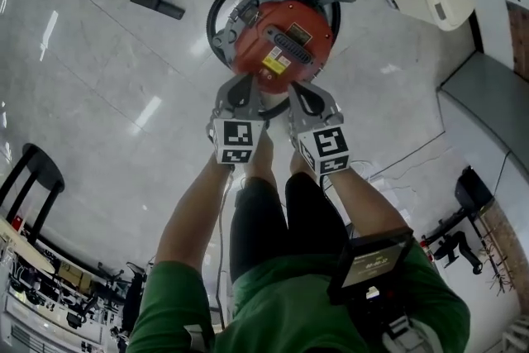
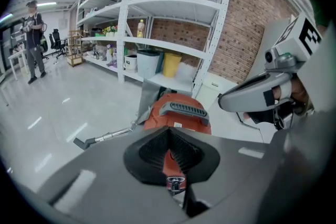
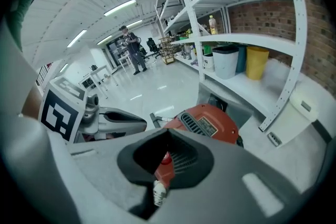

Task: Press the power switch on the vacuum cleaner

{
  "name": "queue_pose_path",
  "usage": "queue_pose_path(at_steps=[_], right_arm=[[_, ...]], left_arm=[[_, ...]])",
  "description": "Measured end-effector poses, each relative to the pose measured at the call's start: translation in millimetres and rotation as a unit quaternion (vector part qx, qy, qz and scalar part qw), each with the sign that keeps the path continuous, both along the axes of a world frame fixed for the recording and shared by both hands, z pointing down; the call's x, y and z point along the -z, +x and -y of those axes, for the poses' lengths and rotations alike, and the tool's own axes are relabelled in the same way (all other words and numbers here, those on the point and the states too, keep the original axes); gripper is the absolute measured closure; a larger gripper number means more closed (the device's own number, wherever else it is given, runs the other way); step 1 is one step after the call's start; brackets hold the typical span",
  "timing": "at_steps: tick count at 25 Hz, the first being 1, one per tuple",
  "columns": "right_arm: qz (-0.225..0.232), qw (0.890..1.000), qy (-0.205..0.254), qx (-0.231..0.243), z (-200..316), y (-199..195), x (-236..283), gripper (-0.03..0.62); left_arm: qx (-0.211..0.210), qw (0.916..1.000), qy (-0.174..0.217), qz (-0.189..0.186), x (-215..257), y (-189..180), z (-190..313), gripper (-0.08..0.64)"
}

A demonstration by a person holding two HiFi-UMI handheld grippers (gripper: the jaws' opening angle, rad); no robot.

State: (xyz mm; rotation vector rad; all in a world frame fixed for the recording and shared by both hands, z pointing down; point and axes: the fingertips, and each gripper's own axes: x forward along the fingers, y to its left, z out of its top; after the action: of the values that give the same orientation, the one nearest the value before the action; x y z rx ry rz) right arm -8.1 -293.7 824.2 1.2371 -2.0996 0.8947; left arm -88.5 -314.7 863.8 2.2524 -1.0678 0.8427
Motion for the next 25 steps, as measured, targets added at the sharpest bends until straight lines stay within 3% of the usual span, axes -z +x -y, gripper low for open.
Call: queue_pose_path(at_steps=[6,14,25], right_arm=[[0.002,0.999,0.051,0.005,21.2,12.3,72.8,0.591],[0.020,0.992,0.126,0.016,29.3,26.3,192.4,0.591],[0.050,0.976,0.208,0.041,1.1,44.6,316.1,0.591]], left_arm=[[0.035,0.9973,0.062,-0.019,89.8,-7.4,21.7,0.554],[0.086,0.9863,0.131,-0.052,225.9,-3.6,12.5,0.554],[0.117,0.9735,0.188,-0.057,333.0,4.8,-43.9,0.554]])
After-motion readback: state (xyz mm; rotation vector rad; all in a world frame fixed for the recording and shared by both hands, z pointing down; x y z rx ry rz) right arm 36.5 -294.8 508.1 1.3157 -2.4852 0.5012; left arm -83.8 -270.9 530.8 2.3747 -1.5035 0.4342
